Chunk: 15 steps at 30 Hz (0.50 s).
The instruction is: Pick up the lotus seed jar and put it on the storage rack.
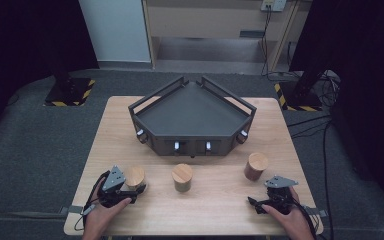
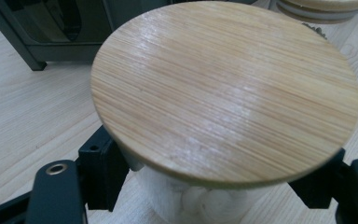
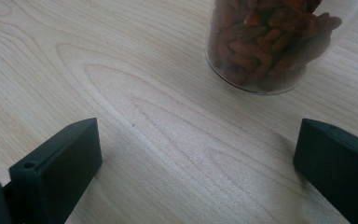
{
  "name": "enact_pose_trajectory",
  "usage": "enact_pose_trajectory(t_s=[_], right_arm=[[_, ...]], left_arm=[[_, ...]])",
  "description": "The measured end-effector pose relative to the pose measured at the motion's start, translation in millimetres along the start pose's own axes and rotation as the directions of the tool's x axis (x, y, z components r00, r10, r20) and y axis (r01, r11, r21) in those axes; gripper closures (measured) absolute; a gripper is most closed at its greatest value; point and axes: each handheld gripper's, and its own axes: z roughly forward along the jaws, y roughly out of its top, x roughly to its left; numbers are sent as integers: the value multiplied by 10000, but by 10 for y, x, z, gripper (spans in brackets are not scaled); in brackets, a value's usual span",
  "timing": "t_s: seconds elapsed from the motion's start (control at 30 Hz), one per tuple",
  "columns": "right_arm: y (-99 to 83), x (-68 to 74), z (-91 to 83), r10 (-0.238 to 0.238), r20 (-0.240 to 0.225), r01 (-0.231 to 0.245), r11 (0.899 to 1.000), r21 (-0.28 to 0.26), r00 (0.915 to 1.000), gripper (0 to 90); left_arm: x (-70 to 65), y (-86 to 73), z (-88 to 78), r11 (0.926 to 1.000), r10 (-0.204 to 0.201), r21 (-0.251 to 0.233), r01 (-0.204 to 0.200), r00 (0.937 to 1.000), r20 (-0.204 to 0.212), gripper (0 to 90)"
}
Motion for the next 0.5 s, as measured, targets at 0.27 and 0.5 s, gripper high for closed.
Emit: enact_pose_trajectory(t_s=[0.27, 0.5], right_arm=[[0, 0, 0, 2, 1, -2, 10000, 1, 10000, 13], [-1, 2, -1, 9, 5, -9, 10000, 0, 10000, 14]], left_arm=[[8, 73, 28, 9997, 188, 138, -191, 9996, 198, 244], [6, 155, 58, 9996, 245, 108, -248, 9993, 280, 244]])
